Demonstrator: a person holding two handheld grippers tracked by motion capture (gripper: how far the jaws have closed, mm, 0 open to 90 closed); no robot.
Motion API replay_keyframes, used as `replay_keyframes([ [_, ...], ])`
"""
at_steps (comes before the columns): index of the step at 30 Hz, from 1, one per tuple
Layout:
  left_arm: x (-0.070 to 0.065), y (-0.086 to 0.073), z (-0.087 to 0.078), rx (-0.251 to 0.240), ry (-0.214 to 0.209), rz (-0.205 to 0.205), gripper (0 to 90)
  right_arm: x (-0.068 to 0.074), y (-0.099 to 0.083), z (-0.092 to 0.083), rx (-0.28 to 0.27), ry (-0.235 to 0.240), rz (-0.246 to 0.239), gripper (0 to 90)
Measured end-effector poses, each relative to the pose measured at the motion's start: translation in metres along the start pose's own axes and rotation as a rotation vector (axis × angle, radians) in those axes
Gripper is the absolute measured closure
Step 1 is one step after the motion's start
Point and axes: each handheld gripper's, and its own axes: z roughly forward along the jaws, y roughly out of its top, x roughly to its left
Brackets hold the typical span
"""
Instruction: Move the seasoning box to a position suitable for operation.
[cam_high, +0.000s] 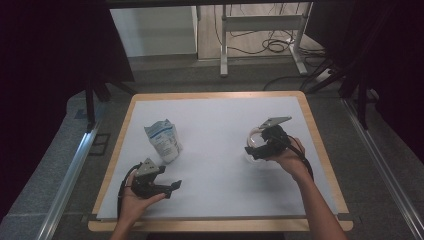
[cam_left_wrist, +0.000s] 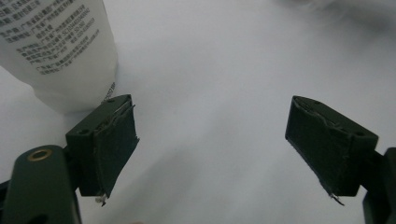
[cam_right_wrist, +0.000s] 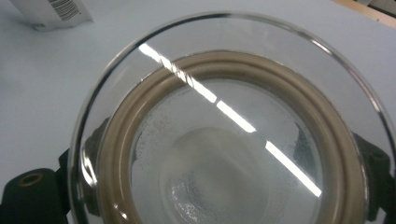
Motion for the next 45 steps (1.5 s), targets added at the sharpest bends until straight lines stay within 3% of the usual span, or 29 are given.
replay_keyframes([
  [9, -0.002, 0.000, 0.002, 0.010, 0.002, 0.005, 16.5, 0.011, -0.026, -0.008, 0.000, 0.011, -0.005, 11.3],
  [19, -0.002, -0.002, 0.003, 0.013, 0.007, 0.002, 16.5, 0.019, -0.044, 0.000, 0.029, 0.031, -0.023, 11.3],
  [37, -0.002, -0.004, 0.004, 0.020, 0.007, 0.001, 16.4, 0.018, -0.044, -0.001, 0.059, 0.062, -0.037, 10.9],
  [45, -0.001, -0.004, 0.003, 0.019, 0.010, 0.001, 16.4, 0.016, -0.045, -0.012, -0.018, 0.051, 0.007, 4.6],
])
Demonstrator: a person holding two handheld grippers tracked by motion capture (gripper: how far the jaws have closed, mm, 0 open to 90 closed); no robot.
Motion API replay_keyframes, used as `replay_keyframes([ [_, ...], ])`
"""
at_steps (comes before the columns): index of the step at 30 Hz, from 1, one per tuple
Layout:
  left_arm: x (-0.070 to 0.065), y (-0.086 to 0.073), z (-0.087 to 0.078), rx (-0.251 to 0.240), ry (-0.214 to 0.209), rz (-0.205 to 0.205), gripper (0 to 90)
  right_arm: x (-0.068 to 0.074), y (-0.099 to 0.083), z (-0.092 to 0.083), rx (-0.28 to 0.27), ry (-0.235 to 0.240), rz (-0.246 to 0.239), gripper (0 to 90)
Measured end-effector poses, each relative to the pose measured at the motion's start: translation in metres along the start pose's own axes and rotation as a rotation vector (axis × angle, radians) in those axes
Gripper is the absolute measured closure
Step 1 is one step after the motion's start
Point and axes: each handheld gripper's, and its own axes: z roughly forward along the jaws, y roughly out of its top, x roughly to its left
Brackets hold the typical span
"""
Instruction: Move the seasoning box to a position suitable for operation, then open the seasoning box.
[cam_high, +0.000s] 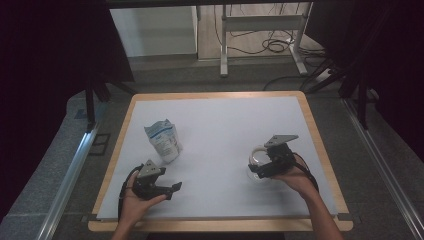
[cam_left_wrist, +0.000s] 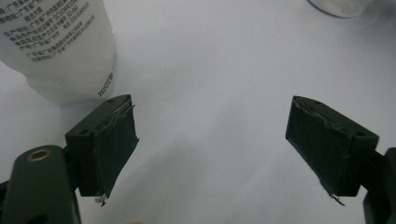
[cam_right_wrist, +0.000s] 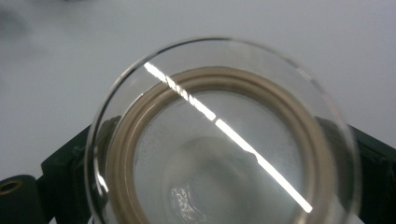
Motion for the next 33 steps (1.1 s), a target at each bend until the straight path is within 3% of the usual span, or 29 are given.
replay_keyframes([
  [7, -0.001, 0.000, 0.001, 0.003, 0.000, 0.003, 16.3, -0.003, 0.001, -0.025, -0.072, 0.037, 0.009, 12.8],
  [12, -0.001, 0.000, -0.003, -0.008, 0.007, 0.000, 16.5, 0.001, 0.004, -0.040, -0.086, 0.009, 0.033, 18.4],
  [13, -0.001, -0.001, -0.004, -0.012, 0.007, 0.000, 16.5, 0.002, 0.004, -0.044, -0.093, 0.006, 0.035, 22.2],
  [14, -0.001, -0.001, -0.004, -0.014, 0.007, -0.001, 16.6, 0.001, 0.003, -0.049, -0.109, -0.001, 0.044, 32.5],
  [17, -0.001, 0.000, -0.005, -0.015, 0.007, 0.004, 16.7, -0.002, -0.001, -0.063, -0.152, -0.044, 0.078, 45.6],
  [19, -0.001, -0.001, -0.005, -0.014, 0.007, 0.003, 16.7, -0.003, -0.006, -0.069, -0.163, -0.068, 0.081, 50.8],
  [27, 0.001, -0.001, -0.005, -0.011, 0.007, -0.001, 16.6, -0.003, -0.022, -0.077, -0.154, -0.086, 0.075, 71.4],
  [28, 0.000, -0.001, -0.004, -0.008, 0.005, 0.001, 16.6, -0.002, -0.025, -0.078, -0.143, -0.086, 0.072, 79.7],
  [29, 0.000, -0.002, -0.003, -0.005, 0.005, 0.003, 16.6, -0.001, -0.026, -0.078, -0.140, -0.090, 0.068, 82.5],
  [33, 0.000, -0.002, -0.003, -0.004, 0.003, 0.005, 16.6, 0.001, -0.028, -0.079, -0.140, -0.081, 0.064, 88.7],
])
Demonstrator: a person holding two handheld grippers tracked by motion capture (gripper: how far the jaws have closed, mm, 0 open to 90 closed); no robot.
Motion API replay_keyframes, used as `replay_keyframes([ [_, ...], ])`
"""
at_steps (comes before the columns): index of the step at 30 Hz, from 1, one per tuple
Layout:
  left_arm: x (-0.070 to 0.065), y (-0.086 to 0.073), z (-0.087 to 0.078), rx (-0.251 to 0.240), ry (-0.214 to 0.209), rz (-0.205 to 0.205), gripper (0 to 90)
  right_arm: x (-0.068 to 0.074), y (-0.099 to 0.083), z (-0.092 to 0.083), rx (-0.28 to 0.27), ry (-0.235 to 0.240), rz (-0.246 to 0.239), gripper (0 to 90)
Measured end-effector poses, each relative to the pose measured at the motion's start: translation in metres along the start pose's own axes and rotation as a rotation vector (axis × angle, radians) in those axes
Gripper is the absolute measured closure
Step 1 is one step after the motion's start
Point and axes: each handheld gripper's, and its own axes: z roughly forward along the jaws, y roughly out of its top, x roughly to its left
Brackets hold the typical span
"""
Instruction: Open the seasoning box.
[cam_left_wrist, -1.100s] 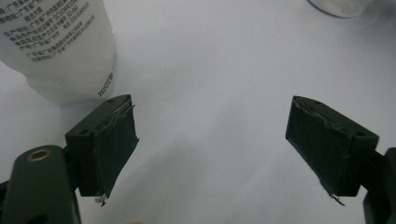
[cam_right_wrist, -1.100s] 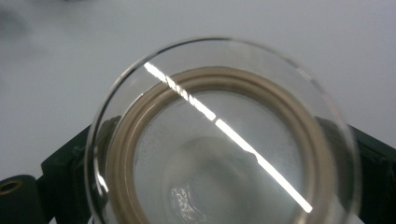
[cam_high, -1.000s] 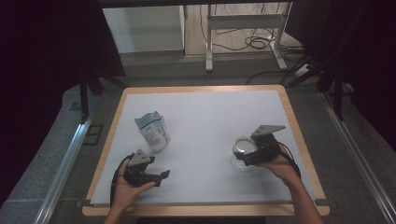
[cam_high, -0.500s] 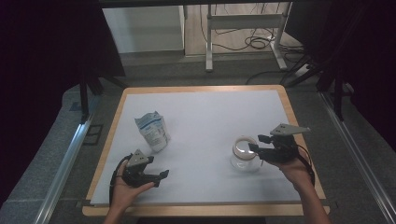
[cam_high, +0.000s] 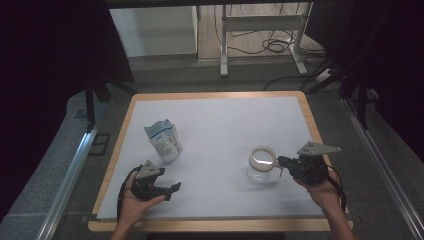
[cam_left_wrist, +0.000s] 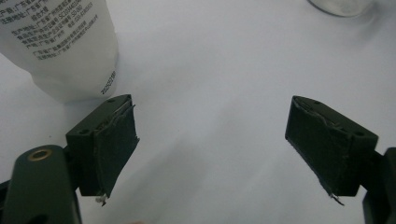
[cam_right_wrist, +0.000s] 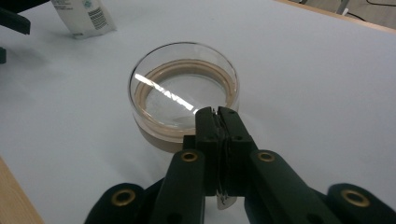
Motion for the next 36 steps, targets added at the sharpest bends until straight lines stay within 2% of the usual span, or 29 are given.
replay_keyframes([
  [2, 0.000, 0.000, -0.001, -0.004, 0.000, 0.001, 16.6, 0.003, 0.000, 0.001, 0.008, 0.009, -0.008, 89.9],
  [6, 0.001, 0.000, -0.002, -0.004, 0.001, -0.003, 16.6, 0.007, 0.002, 0.002, 0.020, -0.015, -0.030, 89.9],
  [13, 0.002, -0.001, -0.001, 0.003, 0.002, -0.003, 16.6, 0.004, 0.007, 0.005, 0.038, -0.042, -0.030, 90.0],
  [20, 0.000, -0.001, 0.000, -0.002, 0.000, -0.003, 17.4, 0.005, 0.004, 0.003, 0.027, -0.053, -0.023, 90.0],
  [29, -0.010, 0.007, 0.005, -0.020, -0.028, 0.006, 28.8, 0.006, 0.000, 0.001, 0.006, -0.055, -0.027, 90.0],
  [36, -0.016, 0.012, 0.011, -0.007, -0.042, 0.021, 30.7, 0.002, -0.003, 0.001, -0.010, -0.047, -0.018, 90.0],
])
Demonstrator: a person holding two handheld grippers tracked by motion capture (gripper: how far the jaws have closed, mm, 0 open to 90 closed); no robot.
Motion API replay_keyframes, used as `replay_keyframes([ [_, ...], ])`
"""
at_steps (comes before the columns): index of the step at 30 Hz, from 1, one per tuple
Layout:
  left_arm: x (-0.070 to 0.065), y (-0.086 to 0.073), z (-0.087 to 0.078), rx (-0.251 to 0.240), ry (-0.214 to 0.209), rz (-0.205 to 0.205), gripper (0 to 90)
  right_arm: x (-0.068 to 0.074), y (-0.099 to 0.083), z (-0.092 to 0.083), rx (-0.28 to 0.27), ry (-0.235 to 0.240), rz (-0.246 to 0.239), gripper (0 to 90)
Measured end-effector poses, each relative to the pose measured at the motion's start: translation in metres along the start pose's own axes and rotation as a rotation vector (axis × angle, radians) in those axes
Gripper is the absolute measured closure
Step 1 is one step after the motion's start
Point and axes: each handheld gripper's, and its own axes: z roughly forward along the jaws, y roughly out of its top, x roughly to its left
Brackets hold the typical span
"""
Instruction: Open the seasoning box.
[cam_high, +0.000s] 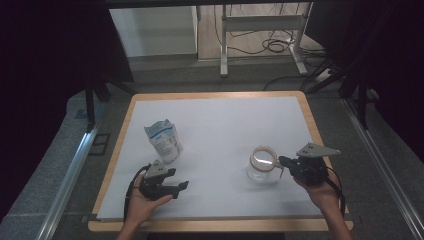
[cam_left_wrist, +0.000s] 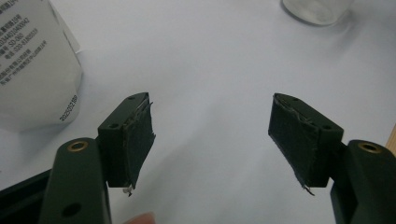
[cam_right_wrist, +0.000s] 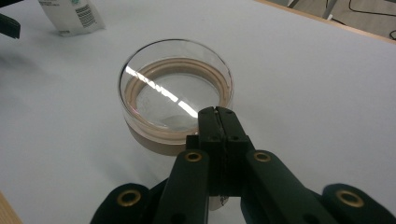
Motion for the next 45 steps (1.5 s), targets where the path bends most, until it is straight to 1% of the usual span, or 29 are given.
replay_keyframes([
  [3, 0.001, 0.000, -0.001, -0.007, 0.006, -0.007, 31.2, 0.000, -0.001, 0.000, -0.004, -0.001, 0.001, 90.0],
  [7, 0.002, 0.000, -0.002, -0.007, 0.005, -0.008, 34.6, 0.000, -0.002, 0.000, -0.012, -0.008, 0.000, 90.0],
  [11, 0.003, -0.001, -0.002, -0.006, 0.006, -0.010, 34.1, 0.000, -0.002, -0.002, -0.019, -0.009, -0.003, 90.0],
  [12, 0.003, -0.001, -0.002, -0.007, 0.005, -0.013, 33.9, 0.000, -0.002, -0.003, -0.015, -0.016, -0.003, 90.0],
  [13, 0.003, -0.001, -0.002, -0.007, 0.005, -0.013, 33.7, 0.001, -0.003, -0.002, 0.004, -0.029, -0.012, 90.0],
  [14, 0.003, -0.001, -0.002, -0.007, 0.004, -0.014, 33.7, 0.001, -0.003, -0.002, 0.004, -0.029, -0.012, 90.0],
  [15, 0.003, 0.000, -0.002, -0.007, 0.003, -0.014, 33.0, 0.000, -0.007, -0.001, 0.006, -0.034, -0.015, 90.0],
  [17, 0.004, 0.000, -0.002, -0.008, 0.003, -0.015, 32.6, -0.001, -0.009, -0.003, -0.009, -0.038, -0.007, 90.0],
  [19, 0.004, 0.000, -0.001, -0.007, 0.004, -0.016, 32.4, -0.002, -0.009, -0.004, -0.017, -0.036, -0.004, 90.0],
  [21, 0.004, 0.000, -0.001, -0.007, 0.004, -0.016, 31.8, -0.002, -0.005, -0.005, -0.034, -0.032, -0.006, 90.0],
  [23, 0.003, 0.000, -0.001, -0.006, 0.003, -0.014, 31.6, -0.001, -0.002, -0.005, -0.035, -0.030, -0.010, 90.0],
  [24, 0.003, 0.000, -0.001, -0.006, 0.002, -0.015, 31.4, 0.001, 0.001, -0.003, -0.025, -0.029, -0.019, 90.0],
  [26, 0.003, 0.000, -0.001, -0.005, -0.001, -0.017, 30.8, 0.002, 0.002, -0.001, -0.022, -0.022, -0.017, 90.0],
  [29, 0.003, 0.000, -0.001, -0.007, -0.005, -0.018, 30.3, 0.002, 0.001, 0.002, -0.012, -0.020, -0.021, 90.0],
  [30, 0.004, -0.001, -0.002, -0.008, -0.005, -0.018, 30.2, 0.003, 0.000, 0.002, -0.023, -0.030, -0.014, 90.0],
  [34, 0.004, -0.001, -0.002, -0.007, -0.006, -0.018, 29.7, 0.002, -0.002, 0.001, -0.036, -0.032, -0.010, 90.0],
  [36, 0.004, -0.001, -0.002, -0.006, -0.008, -0.020, 29.3, 0.001, -0.004, 0.000, -0.036, -0.031, -0.005, 90.0],
  [41, 0.004, 0.000, -0.002, -0.012, -0.010, -0.024, 28.9, 0.003, -0.006, 0.000, -0.033, -0.033, -0.013, 90.0],
  [45, 0.000, 0.004, -0.001, -0.021, -0.013, -0.007, 32.4, 0.003, -0.008, 0.000, -0.041, -0.036, -0.013, 90.0],
])
